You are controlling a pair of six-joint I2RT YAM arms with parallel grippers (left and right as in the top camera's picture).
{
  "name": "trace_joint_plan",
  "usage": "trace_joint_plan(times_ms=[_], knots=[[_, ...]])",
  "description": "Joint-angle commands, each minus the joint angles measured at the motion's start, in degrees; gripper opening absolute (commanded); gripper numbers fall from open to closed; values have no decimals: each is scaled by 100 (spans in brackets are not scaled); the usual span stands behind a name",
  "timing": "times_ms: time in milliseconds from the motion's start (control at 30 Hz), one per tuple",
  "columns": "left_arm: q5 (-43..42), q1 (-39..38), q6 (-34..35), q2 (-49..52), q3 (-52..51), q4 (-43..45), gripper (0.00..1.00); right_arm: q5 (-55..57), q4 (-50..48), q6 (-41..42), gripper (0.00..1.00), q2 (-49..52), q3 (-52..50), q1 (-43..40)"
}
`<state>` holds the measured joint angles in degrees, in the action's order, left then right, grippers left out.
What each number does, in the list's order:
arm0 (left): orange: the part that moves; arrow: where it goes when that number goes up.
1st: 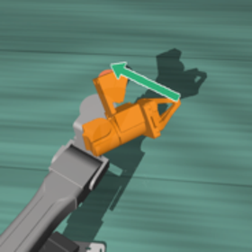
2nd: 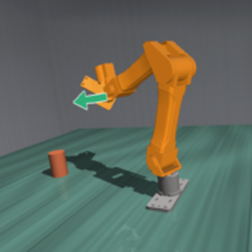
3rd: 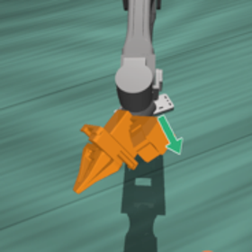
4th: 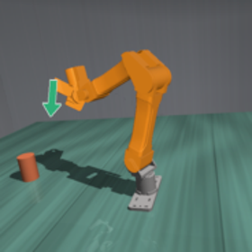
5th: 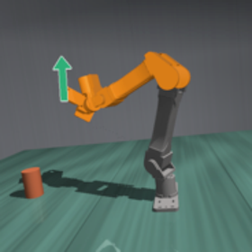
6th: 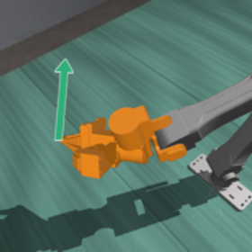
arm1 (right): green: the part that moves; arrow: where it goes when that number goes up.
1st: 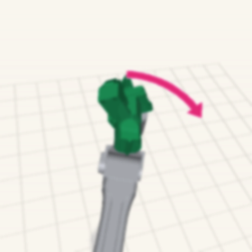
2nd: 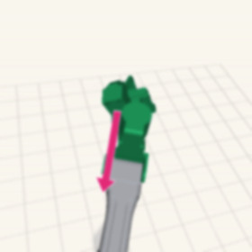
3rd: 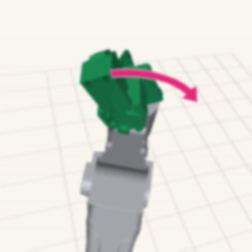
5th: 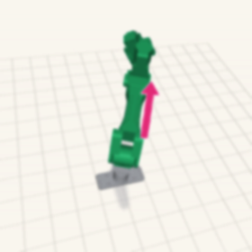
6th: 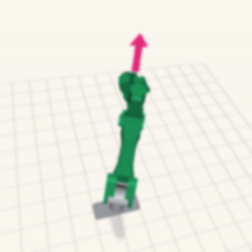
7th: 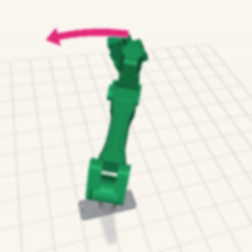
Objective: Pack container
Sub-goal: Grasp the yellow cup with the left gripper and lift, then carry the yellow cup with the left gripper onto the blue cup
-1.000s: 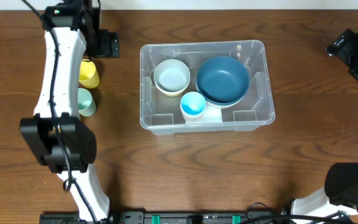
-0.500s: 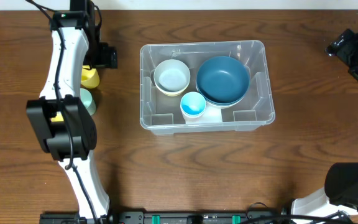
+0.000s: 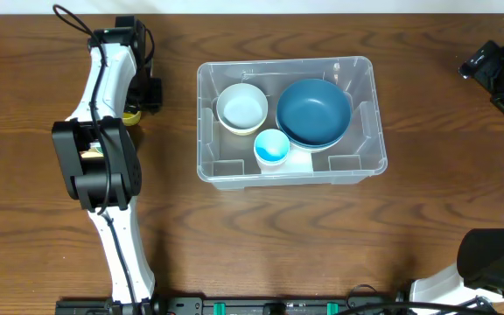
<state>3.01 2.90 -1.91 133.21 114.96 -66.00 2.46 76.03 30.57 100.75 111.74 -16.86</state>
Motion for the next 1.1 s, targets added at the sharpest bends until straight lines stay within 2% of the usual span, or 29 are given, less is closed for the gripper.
trace_joint_plan(times_ms=[0, 133, 400, 567, 700, 833, 1067], knots=[[0, 4, -26, 11, -9, -76, 22, 33, 9, 50, 99, -98, 66, -22], [0, 2, 76, -7, 20, -190, 6, 33, 9, 50, 99, -98, 66, -22], [-48, -46, 319, -592, 221, -404, 6, 33, 9, 50, 99, -98, 66, -22], [-138, -133, 592, -1552, 232, -426, 6, 33, 9, 50, 99, -98, 66, -22], [-752, -323, 590, -2415, 229, -562, 6, 33, 9, 50, 99, -98, 66, -22], [-1482, -765, 562, -3123, 229, -750, 6, 33, 9, 50, 99, -98, 66, -22], [-1609, -2291, 238, -3482, 229, -861, 6, 33, 9, 50, 99, -98, 66, -22]])
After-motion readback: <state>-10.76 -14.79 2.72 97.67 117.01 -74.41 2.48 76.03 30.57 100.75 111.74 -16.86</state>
